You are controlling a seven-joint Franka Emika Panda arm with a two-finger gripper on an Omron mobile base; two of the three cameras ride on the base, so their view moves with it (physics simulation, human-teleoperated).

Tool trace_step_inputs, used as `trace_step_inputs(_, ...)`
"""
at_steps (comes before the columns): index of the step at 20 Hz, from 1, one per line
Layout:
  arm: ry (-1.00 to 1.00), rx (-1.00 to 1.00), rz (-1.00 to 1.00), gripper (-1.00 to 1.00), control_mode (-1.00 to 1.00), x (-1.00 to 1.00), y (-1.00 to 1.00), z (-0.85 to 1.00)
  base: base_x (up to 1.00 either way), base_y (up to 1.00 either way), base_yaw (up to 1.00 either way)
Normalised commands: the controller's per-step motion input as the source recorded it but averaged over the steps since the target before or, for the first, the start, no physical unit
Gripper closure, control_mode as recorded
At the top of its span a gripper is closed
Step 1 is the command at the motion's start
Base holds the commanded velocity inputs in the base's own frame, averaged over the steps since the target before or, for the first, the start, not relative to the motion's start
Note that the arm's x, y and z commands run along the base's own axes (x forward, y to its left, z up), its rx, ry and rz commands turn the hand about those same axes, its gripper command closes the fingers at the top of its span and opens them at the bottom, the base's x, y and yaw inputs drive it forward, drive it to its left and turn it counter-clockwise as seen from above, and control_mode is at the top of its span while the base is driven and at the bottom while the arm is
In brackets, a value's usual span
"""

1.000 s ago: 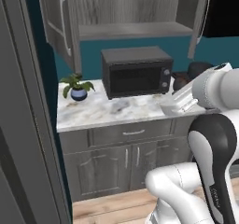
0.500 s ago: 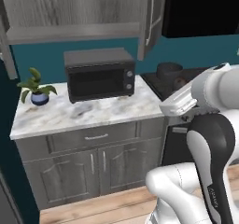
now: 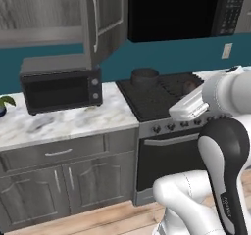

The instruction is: Open the cabinet and move the ladle to the pot. Then close the cabinet.

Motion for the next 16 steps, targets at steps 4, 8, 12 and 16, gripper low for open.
trace_step_inputs(4,0.00,0.00,0.00,1.00,1.00,0.00,0.00,0.00,0.38,-0.60,-0.08)
trace_step_inputs(8,0.00,0.00,0.00,1.00,1.00,0.00,0.00,0.00,0.56,-0.36,-0.12)
trace_step_inputs(12,0.00,0.00,0.00,1.00,1.00,0.00,0.00,0.00,0.65,-0.36,-0.14)
trace_step_inputs(16,0.00,0.00,0.00,1.00,1.00,0.00,0.00,0.00,0.68,-0.32,-0.12)
